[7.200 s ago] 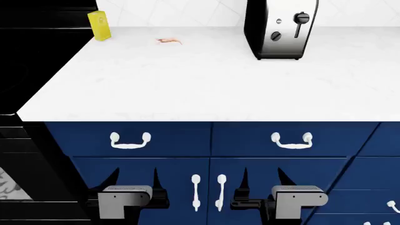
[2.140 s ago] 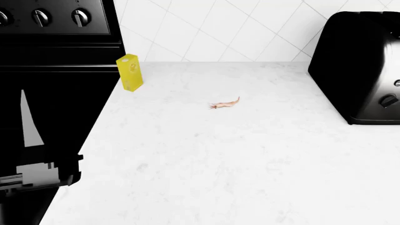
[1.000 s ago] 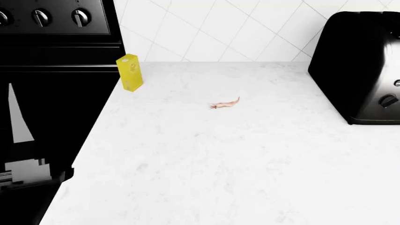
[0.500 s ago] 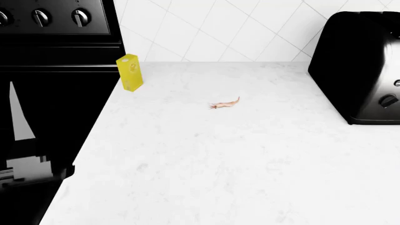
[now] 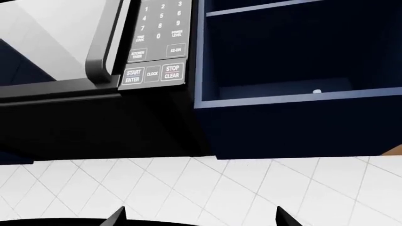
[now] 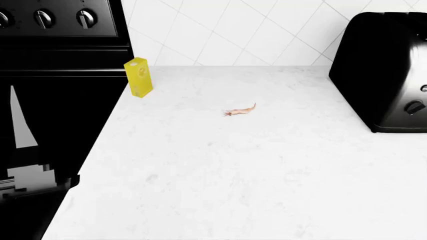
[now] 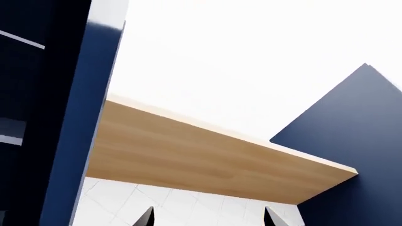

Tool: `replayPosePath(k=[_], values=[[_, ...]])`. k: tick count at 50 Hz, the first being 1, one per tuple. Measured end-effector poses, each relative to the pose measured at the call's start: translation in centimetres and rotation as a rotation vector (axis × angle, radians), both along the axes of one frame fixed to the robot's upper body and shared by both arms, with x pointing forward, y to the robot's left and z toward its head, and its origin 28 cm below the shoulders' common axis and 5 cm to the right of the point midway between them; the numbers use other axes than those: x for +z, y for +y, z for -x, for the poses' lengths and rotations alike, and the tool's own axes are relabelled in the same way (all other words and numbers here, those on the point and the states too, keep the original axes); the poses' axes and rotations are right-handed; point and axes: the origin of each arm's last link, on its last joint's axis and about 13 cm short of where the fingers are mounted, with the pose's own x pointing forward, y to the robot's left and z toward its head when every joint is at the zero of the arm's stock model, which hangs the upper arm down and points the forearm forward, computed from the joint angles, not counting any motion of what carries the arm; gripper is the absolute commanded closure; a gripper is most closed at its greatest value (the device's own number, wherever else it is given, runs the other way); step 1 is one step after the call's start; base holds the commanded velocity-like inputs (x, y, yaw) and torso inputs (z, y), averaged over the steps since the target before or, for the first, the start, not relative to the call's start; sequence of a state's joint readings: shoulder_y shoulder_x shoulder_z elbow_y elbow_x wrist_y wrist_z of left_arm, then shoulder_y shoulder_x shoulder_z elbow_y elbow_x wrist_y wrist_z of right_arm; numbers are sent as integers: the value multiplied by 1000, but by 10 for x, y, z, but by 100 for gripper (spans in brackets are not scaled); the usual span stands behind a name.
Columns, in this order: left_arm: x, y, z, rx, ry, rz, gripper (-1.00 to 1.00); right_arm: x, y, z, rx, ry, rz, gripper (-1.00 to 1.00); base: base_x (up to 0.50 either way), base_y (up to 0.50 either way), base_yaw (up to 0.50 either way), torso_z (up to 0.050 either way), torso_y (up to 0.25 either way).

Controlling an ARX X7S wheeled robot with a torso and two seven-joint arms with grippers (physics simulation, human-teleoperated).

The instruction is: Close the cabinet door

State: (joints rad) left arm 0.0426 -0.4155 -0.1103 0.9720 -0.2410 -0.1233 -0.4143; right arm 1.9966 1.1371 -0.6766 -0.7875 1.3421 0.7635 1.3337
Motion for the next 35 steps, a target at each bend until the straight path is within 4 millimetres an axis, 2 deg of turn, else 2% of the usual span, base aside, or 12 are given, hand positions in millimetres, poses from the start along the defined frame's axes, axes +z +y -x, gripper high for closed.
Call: replayPosePath(k=[35], values=[[-3,1,0,-2,0,6,-100,10,40,-7,177,87,152,-100,2,0,2,4,0]])
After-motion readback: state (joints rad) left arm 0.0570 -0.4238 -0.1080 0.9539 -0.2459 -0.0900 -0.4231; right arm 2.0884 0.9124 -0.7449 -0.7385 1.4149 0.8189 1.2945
